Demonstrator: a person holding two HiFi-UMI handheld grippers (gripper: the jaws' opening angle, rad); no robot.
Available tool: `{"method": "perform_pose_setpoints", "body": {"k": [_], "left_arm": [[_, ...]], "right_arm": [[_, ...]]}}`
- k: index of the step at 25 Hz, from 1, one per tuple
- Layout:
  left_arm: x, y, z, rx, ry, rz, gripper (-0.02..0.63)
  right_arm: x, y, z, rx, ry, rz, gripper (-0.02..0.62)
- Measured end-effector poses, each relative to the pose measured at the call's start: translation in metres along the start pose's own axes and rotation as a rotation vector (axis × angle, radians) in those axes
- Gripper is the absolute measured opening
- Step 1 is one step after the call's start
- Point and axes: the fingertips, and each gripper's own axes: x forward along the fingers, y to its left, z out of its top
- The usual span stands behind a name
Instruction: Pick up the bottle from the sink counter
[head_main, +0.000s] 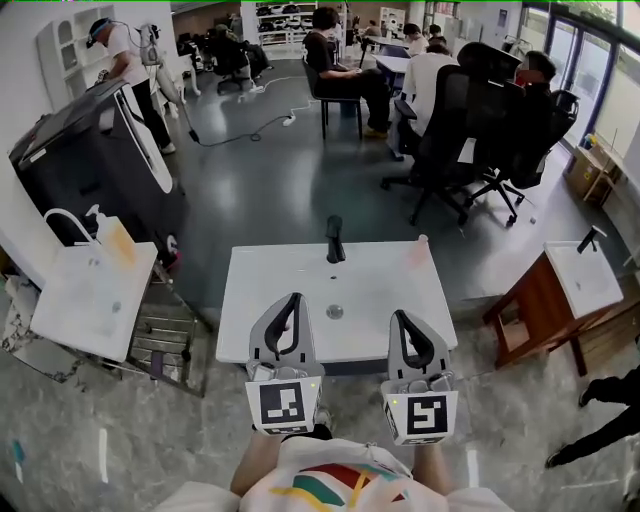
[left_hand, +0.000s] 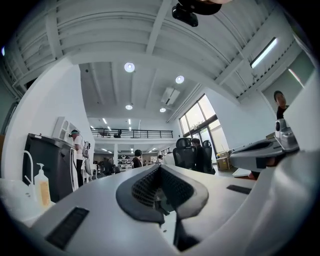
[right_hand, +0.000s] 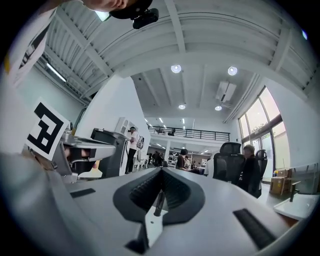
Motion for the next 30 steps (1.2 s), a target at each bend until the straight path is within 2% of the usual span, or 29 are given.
{"method": "perform_pose_setpoints", "body": {"k": [7,18,30], "left_arm": [[0.079,0.028,-0.016,0.000,-0.012,-0.057,0.018],[0.121,0.020,-0.048,-0.053,0.070,-0.082,0.018],[0.147,0.004,-0.049,-0.070,0.065,-0.043,0.018]], "right_arm": [[0.087,-0.013,-0.009,0.006,-0.009,-0.054,0.012],[0.126,-0.038,-0.034,0.024,0.027,-0.088,0.012],[0.143,-0.056,-0.042,0.016,0.017,-0.034,0.012]]}}
